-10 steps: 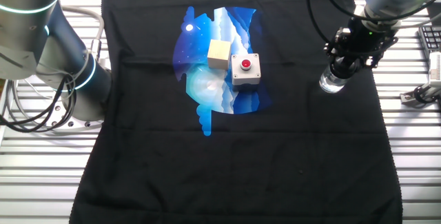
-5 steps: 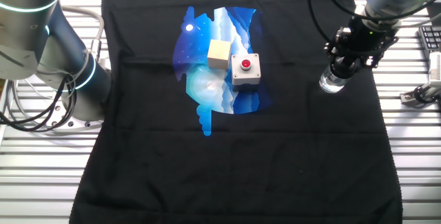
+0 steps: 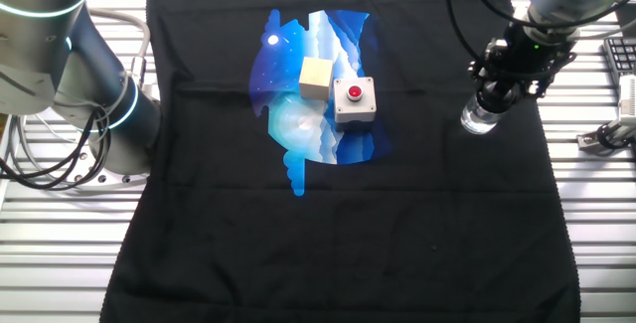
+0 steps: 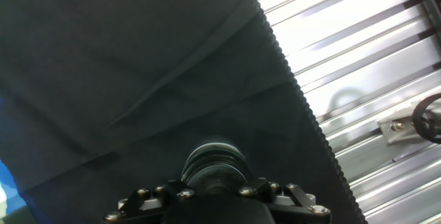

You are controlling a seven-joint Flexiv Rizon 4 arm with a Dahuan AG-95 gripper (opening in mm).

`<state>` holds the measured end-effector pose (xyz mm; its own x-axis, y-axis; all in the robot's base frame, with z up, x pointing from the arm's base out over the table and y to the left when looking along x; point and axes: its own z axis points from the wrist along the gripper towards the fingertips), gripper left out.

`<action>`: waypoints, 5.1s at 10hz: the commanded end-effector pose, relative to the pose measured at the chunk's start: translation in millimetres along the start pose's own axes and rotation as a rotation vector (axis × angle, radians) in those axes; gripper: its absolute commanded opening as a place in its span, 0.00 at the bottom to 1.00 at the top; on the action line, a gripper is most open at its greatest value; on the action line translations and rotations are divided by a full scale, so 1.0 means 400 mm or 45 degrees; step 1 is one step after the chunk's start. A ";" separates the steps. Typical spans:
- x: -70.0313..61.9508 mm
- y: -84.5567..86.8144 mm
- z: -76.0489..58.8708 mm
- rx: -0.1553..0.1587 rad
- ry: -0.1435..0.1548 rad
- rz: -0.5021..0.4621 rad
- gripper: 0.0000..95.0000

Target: Screw the lid onto the jar

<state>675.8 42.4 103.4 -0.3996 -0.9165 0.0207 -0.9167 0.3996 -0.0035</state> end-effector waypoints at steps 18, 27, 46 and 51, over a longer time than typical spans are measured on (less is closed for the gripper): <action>0.001 0.000 0.006 -0.007 0.009 0.112 0.00; 0.007 -0.001 0.002 -0.020 -0.017 0.209 0.00; 0.013 -0.002 -0.003 -0.024 -0.047 0.438 0.00; 0.013 -0.001 -0.003 -0.011 -0.032 0.467 0.00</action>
<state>674.5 37.4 103.8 -0.7038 -0.7104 -0.0036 -0.7104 0.7038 0.0040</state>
